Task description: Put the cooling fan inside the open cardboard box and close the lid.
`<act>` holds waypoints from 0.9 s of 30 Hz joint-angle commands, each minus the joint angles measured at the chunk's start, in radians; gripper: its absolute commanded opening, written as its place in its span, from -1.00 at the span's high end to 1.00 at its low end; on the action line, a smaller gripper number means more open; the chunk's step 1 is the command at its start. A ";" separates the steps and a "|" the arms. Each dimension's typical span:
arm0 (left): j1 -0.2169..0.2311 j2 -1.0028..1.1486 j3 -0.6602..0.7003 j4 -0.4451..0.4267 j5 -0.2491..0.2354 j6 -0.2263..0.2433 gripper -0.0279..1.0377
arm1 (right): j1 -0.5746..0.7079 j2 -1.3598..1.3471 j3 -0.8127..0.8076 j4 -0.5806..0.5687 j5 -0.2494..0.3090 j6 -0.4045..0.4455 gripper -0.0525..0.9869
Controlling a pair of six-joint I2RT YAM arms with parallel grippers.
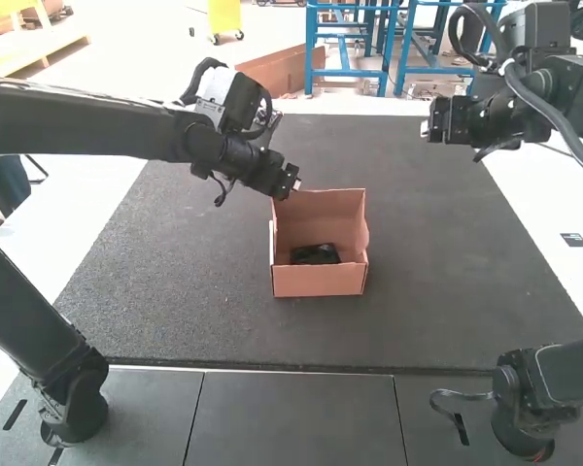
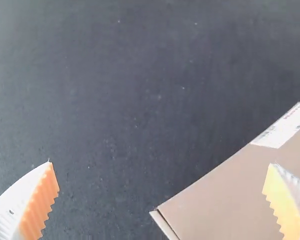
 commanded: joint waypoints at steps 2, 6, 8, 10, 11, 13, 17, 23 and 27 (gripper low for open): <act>-0.026 0.001 -0.033 -0.010 0.009 -0.006 -0.87 | -0.014 0.001 0.021 -0.023 -0.054 -0.015 -0.84; -0.053 0.001 -0.062 -0.016 0.009 -0.017 -0.87 | -0.012 0.003 0.014 -0.064 -0.080 -0.014 -0.83; -0.069 0.001 -0.081 -0.017 0.013 -0.023 -0.87 | -0.014 0.007 0.011 -0.078 -0.112 -0.009 -0.83; -0.084 0.003 -0.111 -0.002 0.014 -0.026 -0.87 | -0.012 0.010 0.010 -0.096 -0.123 -0.003 -0.83; -0.090 0.003 -0.134 0.018 0.013 -0.026 -0.87 | -0.012 0.012 0.008 -0.096 -0.126 -0.001 -0.83; -0.099 0.007 -0.179 0.064 0.009 -0.023 -0.87 | -0.012 0.013 0.002 -0.099 -0.131 -0.001 -0.83; -0.102 0.027 -0.248 0.138 0.008 -0.016 -0.87 | -0.012 0.013 -0.007 -0.101 -0.131 -0.001 -0.83; -0.101 0.059 -0.300 0.213 0.000 0.010 -0.87 | -0.014 0.015 -0.009 -0.110 -0.131 -0.001 -0.83; -0.099 0.059 -0.285 0.219 -0.004 0.015 -0.87 | -0.020 0.016 -0.009 -0.110 -0.131 0.000 -0.83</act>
